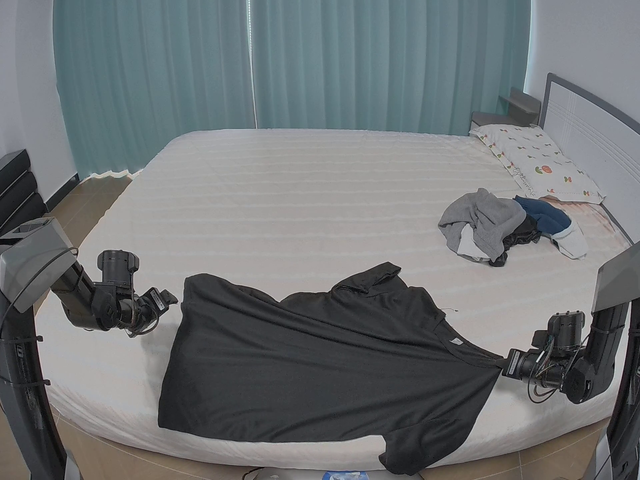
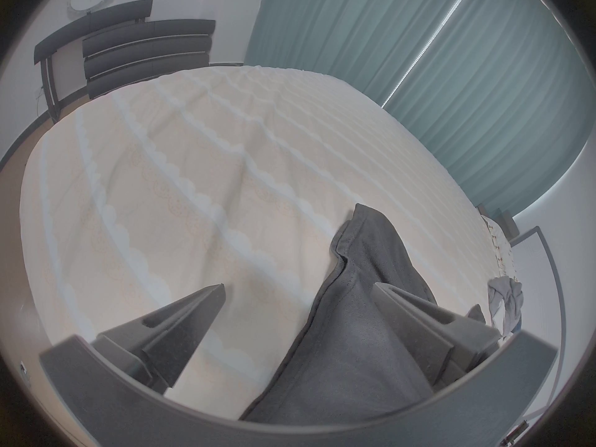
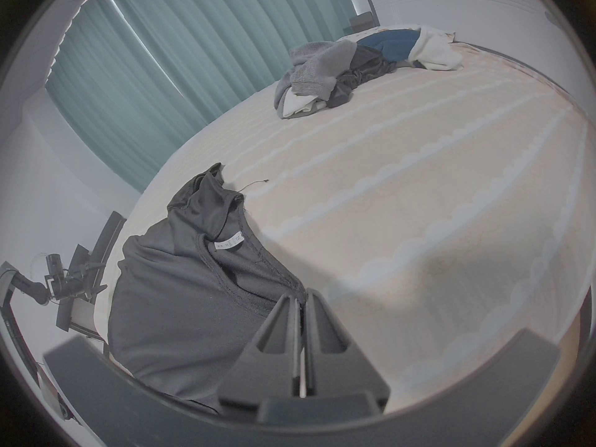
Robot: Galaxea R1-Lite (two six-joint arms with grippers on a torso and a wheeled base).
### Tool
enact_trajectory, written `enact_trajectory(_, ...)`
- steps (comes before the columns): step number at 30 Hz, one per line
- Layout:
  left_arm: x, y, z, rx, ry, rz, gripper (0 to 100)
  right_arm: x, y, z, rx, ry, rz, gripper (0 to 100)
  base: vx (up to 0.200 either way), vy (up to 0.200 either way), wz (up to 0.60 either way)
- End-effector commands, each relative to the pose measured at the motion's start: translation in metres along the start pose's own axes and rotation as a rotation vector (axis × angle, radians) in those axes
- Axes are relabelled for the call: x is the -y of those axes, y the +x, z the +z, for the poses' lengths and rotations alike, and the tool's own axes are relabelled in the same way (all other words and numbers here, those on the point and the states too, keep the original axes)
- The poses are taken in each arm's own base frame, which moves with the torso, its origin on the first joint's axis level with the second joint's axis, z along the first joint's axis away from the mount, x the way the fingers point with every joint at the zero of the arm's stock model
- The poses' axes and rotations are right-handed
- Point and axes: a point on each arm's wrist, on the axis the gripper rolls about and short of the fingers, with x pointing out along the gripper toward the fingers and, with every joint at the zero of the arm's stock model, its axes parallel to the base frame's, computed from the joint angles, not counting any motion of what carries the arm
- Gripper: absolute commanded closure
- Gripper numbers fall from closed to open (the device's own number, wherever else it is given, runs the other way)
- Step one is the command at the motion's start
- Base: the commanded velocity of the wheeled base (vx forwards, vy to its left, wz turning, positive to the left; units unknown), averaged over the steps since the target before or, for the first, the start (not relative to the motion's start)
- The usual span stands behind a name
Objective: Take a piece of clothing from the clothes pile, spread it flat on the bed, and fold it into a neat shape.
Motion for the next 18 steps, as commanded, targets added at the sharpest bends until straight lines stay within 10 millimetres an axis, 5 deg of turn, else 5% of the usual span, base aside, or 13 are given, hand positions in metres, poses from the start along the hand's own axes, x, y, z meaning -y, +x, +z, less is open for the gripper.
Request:
enact_trajectory(1, 0.004, -0.008, 0.0, -0.005, 0.003, -0.015, 0, 0.013, -0.005, 0.005, 0.022, 0.013, -0.036, 100, 0.0, 0.0, 0.0)
enact_trajectory(6, 0.006, -0.011, -0.006, -0.04, 0.019, -0.005, 0, 0.031, -0.009, 0.013, 0.057, 0.022, -0.082, 100, 0.0, 0.0, 0.0)
enact_trajectory(14, 0.009, -0.014, -0.012, -0.085, 0.025, -0.036, 0, 0.025, 0.002, 0.005, 0.024, -0.005, -0.055, 100, 0.0, 0.0, 0.0)
enact_trajectory(15, 0.009, -0.014, -0.012, -0.086, 0.024, -0.037, 0, 0.022, 0.003, 0.004, 0.019, -0.011, -0.048, 0, 0.0, 0.0, 0.0)
enact_trajectory(18, 0.009, -0.015, -0.011, -0.089, 0.022, -0.043, 0, 0.015, 0.005, 0.011, 0.059, -0.025, -0.017, 0, 0.0, 0.0, 0.0)
